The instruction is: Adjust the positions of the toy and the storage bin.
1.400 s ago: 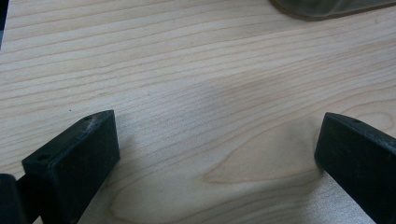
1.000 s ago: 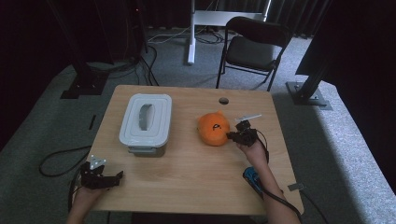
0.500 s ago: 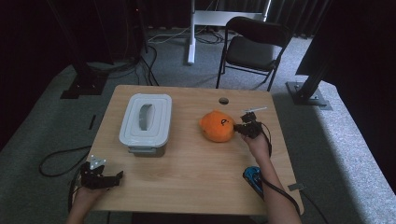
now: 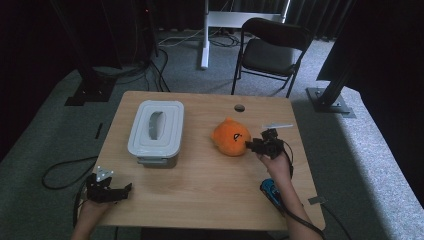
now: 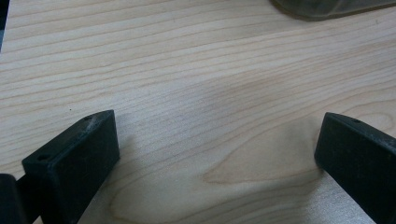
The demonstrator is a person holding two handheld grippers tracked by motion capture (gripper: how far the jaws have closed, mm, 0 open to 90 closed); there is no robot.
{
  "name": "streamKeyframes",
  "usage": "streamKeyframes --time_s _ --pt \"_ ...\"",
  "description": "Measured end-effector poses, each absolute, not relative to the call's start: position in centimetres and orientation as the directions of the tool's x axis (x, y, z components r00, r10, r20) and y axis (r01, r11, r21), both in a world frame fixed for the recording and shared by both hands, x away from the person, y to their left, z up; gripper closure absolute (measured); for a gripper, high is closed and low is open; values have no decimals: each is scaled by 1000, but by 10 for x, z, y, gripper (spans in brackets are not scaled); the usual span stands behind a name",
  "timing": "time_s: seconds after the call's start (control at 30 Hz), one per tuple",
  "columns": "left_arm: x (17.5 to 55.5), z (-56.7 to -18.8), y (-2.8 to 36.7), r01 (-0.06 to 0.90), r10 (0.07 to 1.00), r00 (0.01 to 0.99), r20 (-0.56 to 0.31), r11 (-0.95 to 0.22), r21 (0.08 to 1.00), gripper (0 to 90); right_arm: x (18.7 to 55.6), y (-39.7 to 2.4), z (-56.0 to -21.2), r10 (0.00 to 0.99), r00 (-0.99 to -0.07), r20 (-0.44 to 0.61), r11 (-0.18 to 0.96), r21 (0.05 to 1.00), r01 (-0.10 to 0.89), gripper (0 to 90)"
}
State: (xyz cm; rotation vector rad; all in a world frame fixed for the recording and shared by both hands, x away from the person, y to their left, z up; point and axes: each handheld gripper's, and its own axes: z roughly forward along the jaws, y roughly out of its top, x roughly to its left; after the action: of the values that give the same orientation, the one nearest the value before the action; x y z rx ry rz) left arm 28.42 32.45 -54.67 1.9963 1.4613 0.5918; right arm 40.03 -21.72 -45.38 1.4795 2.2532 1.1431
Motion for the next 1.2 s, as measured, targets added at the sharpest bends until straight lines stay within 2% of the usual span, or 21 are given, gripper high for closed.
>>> streamKeyframes --time_s 0.13,0.33,0.43,0.53,0.6,0.63,0.67,0.87,1.2 --pt "284 -547 324 693 954 299 10 -224 686 3 393 -204 -471 840 -460 287 184 647 740 528" --pt "284 -547 325 692 954 299 11 -224 686 3 398 -192 -489 868 -413 275 157 636 755 498" --pt "284 -547 325 692 954 299 11 -224 686 3 402 -191 -489 881 -393 262 137 655 743 555" --pt "284 -547 325 693 954 298 10 -224 686 3 406 -196 -489 888 -373 268 112 661 742 680" --pt "284 -547 325 693 954 299 11 -224 686 3 407 -197 -490 889 -368 273 105 661 743 711" --pt "284 -547 325 692 954 298 10 -224 686 3 410 -199 -490 891 -367 265 110 659 744 816" --pt "284 -547 325 692 954 299 10 -224 686 3 410 -200 -490 890 -368 269 111 655 747 833" --pt "284 -547 325 693 954 299 10 -224 686 3 420 -208 -484 891 -372 259 126 646 753 859" --pt "284 -547 325 692 954 300 10 -225 686 3 447 -223 -479 900 -320 297 65 634 770 855"
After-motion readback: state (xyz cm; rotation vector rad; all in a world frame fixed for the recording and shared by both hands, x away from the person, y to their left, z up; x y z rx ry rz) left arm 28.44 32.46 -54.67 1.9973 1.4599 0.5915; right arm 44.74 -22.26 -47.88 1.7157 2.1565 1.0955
